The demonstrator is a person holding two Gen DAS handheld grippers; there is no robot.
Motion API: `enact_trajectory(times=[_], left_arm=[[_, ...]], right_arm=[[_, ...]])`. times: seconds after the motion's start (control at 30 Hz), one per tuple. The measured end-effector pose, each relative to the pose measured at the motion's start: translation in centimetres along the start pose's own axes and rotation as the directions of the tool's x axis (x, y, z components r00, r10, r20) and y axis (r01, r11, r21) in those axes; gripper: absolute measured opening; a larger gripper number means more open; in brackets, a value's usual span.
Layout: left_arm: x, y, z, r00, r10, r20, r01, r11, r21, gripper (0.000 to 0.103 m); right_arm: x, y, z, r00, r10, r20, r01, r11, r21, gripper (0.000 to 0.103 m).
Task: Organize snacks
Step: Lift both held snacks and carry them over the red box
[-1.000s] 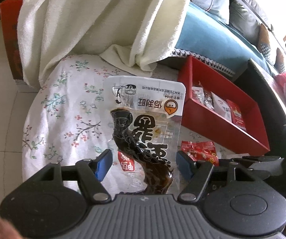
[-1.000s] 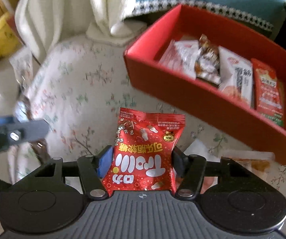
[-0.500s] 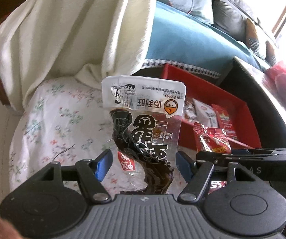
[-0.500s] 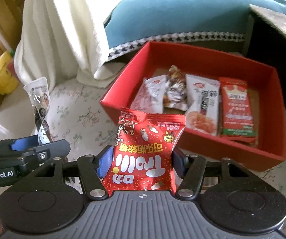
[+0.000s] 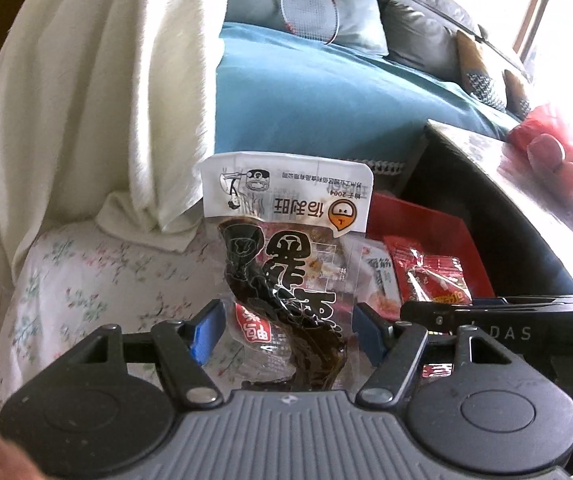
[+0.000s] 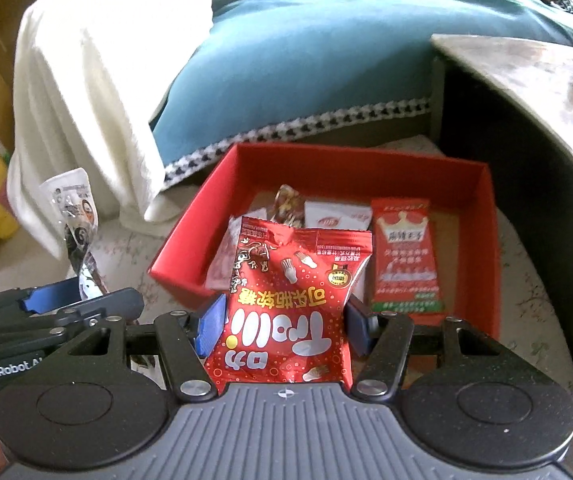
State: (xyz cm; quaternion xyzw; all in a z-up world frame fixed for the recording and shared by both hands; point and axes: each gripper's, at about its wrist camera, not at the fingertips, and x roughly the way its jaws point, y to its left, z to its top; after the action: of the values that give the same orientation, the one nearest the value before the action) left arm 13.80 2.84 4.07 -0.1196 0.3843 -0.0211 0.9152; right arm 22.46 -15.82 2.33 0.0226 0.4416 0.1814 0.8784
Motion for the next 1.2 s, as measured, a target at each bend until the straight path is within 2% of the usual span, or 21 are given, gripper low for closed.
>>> enact_trajectory(times=[0.7,1.2], left_arm=[[3.0,-2.7,3.9,0.997,0.037,0.068,-0.042,0.997,0.069,0.062],[5.0,-4.0,5.5,0.994,0.059,0.088,-0.067,0.993,0.099,0.062]], right_arm=[[0.4,-2.7,2.6,0.997,-0.039,0.068,0.036,0.999,0.038,0.069],[2.2,-4.4,3.9,0.996,-0.073,0.060,0.069,0.996,0.063,0.069]])
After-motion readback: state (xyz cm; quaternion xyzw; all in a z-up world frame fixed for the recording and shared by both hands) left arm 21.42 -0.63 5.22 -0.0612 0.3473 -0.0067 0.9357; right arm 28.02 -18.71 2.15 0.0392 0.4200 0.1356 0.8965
